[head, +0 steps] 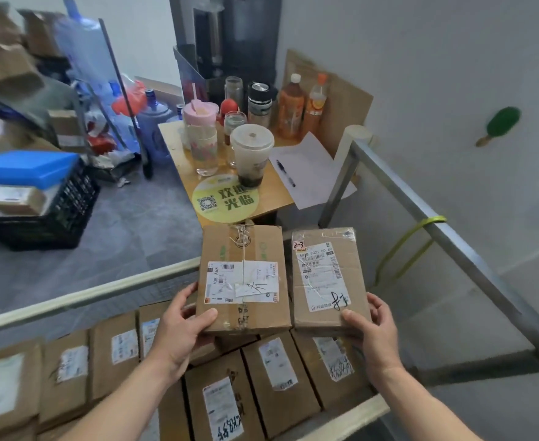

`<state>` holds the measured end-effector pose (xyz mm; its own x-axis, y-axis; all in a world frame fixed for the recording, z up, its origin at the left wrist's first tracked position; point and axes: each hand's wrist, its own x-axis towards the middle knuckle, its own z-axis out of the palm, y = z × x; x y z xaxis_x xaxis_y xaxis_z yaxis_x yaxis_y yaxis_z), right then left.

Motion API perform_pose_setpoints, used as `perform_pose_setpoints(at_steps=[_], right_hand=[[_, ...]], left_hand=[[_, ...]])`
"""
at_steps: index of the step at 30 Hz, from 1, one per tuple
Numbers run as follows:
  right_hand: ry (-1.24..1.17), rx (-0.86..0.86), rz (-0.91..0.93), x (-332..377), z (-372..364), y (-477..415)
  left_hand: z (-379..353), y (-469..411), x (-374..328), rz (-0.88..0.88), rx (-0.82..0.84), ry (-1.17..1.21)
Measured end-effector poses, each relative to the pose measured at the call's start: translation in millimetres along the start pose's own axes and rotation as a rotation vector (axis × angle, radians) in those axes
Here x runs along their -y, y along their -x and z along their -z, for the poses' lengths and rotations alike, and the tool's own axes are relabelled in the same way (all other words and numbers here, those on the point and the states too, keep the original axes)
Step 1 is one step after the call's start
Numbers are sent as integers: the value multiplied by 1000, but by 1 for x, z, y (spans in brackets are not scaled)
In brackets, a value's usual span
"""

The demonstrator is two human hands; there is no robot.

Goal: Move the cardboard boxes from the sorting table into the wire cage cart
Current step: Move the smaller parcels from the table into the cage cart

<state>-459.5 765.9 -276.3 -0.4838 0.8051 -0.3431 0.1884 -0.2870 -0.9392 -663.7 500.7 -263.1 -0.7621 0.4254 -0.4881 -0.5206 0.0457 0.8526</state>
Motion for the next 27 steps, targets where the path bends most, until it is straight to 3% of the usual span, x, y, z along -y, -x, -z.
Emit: perform_pose_setpoints(at_steps=[10, 21, 27], right_hand=[[61, 98, -159, -88, -7, -109], [111, 240, -275, -151, -27, -194], [77, 229, -345, -181, -44, -219]], left_hand=[[-19, -59, 90, 105, -183, 44], [-14, -91, 150, 131, -268, 111], [-9, -93, 167, 123, -283, 124]])
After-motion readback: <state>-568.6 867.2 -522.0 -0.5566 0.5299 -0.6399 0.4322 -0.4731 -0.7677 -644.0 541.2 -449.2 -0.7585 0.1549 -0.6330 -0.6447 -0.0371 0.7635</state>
